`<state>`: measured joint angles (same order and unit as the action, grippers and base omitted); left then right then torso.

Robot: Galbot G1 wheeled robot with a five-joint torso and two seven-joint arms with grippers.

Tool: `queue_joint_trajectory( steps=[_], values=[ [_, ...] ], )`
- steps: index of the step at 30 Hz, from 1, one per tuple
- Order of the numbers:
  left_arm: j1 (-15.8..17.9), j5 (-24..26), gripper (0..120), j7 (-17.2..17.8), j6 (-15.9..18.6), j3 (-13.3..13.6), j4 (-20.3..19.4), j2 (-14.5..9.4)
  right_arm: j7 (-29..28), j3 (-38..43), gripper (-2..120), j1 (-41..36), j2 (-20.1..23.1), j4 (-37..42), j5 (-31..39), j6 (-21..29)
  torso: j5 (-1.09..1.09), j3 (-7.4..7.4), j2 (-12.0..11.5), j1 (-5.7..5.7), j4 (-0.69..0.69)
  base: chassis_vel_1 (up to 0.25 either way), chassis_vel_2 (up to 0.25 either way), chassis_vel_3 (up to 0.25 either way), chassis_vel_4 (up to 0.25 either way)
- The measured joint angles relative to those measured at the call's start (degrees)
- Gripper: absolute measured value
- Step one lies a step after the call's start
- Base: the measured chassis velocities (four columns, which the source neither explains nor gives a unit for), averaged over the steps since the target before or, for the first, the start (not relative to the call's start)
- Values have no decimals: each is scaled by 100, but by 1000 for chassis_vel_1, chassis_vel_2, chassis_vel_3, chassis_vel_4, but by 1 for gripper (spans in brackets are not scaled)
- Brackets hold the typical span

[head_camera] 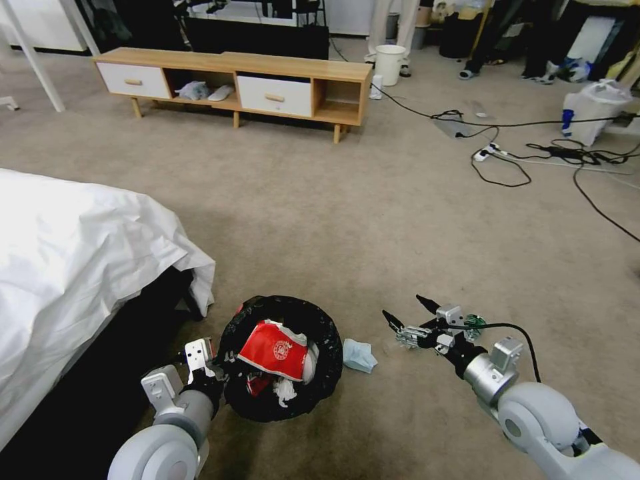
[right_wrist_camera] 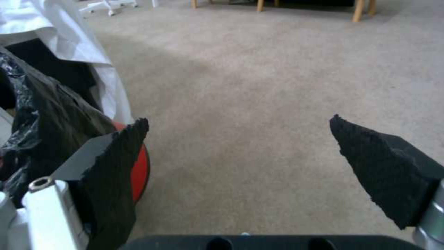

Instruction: Pick up the trash bin and place the garbage on the floor into it.

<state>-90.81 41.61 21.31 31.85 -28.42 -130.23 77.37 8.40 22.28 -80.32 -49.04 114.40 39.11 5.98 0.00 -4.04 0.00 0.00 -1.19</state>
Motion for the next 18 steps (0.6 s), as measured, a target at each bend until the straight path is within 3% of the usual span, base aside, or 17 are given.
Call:
queue_joint_trajectory(
  steps=[6, 18],
  values=[
    [9, -15, 0, 0, -16, -17, 28, -30, 19, -12, 100, 27, -51, -46, -11, 0, 0, 0, 0, 0, -5, 13, 5, 17, 14],
    [66, -14, 0, 50, -25, -32, 94, -43, 45, 4, 100, 22, -69, -78, -26, -12, 0, 0, 0, 0, -3, 0, 0, 0, 0]
  ],
)
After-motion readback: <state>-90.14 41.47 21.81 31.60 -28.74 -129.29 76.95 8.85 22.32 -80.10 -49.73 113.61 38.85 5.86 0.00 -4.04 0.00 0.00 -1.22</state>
